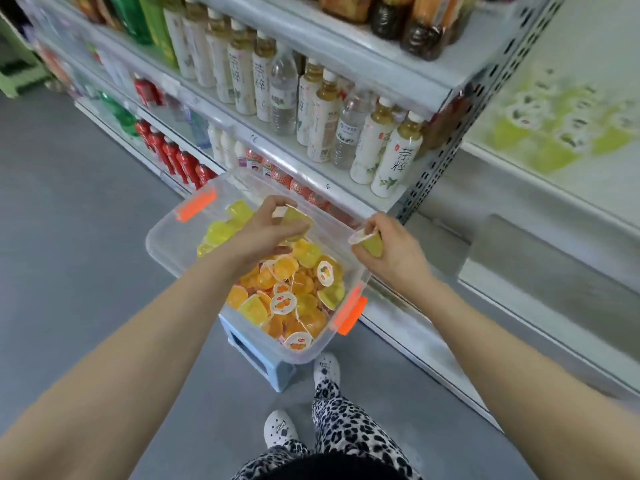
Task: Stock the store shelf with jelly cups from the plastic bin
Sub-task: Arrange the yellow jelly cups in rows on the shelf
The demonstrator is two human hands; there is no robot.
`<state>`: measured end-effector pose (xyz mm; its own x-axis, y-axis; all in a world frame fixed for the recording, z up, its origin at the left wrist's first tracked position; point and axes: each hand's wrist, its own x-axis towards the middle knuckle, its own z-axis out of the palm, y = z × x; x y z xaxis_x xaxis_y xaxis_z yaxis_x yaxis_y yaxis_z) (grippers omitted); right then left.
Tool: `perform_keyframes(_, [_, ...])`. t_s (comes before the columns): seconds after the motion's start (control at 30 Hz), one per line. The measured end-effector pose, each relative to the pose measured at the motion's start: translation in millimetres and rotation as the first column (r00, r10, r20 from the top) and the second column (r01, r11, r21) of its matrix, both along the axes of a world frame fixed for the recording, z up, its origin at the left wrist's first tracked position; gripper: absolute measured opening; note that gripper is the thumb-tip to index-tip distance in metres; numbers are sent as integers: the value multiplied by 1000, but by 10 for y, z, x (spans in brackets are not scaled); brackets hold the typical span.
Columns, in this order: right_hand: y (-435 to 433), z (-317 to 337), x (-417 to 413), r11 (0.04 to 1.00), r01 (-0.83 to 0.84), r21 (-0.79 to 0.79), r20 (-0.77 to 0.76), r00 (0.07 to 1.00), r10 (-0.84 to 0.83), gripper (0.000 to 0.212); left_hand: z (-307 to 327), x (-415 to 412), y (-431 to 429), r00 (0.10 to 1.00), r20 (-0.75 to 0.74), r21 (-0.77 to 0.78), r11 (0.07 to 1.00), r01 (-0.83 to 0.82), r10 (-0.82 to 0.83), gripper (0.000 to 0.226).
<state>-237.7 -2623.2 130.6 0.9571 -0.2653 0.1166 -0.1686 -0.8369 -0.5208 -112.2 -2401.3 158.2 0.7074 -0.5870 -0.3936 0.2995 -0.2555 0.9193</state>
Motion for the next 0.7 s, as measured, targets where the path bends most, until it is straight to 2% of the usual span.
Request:
perform_keyframes(0.07, [-128,149,-179,997,76,17,44,996,-76,29,119,-111,-156,989,126,25,997,74,-76,47])
perform_keyframes(0.23, [-562,547,-722,974,226,4,193,956,-223,28,427,-426,-697,930,296,22,975,222,-219,51])
perform_keyframes(0.47, [-1506,1254,-1396,895,445,14,405,816,-412,29,837,-845,-1681,828,433,-14,916,401,-356,46])
perform_keyframes(0.6, [-2104,1516,-1477,846,527,83,398,761,-513,28,1032,-1013,-2203,767,522,5,901,434,-372,44])
perform_keyframes(0.7, [-2526,1629,-1426,832,547,94,319,775,-546,29,1150,-1111,-2587,715,608,37,912,408,-345,50])
